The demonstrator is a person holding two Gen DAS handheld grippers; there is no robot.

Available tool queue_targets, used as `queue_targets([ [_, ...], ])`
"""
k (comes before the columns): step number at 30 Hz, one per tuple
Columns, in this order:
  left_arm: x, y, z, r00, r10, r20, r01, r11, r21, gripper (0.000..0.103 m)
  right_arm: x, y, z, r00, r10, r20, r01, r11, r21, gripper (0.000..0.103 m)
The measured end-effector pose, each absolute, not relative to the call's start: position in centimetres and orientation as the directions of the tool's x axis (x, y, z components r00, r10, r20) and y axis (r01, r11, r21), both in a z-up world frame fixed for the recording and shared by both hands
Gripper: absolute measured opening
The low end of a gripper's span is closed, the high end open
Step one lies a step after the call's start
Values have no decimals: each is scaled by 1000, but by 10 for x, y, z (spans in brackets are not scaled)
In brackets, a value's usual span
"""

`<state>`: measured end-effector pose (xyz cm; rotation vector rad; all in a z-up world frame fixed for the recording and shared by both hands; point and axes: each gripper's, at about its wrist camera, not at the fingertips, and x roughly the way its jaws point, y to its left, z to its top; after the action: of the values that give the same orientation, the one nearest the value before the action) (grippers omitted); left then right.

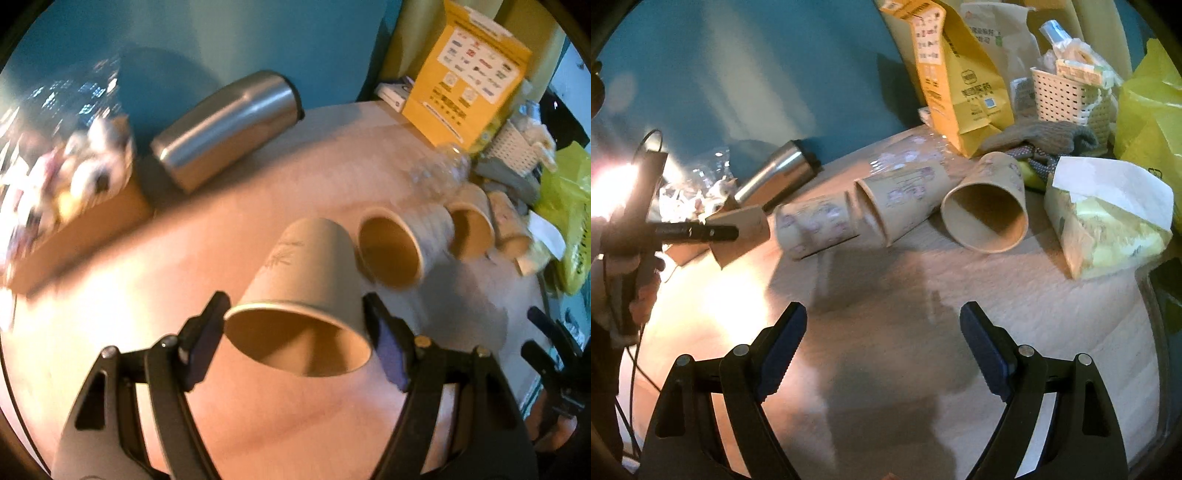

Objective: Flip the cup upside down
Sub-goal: 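Close the left gripper on the cup body and lift it off the table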

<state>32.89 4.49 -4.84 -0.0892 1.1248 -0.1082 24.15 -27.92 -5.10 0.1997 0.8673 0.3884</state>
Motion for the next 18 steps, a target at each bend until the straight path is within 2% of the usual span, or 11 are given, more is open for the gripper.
queue_targets([
  [18, 114, -7, -60, 499, -181, -847, -160, 942, -296, 74, 148, -262, -42, 519, 493, -698, -379, 865, 329, 87],
])
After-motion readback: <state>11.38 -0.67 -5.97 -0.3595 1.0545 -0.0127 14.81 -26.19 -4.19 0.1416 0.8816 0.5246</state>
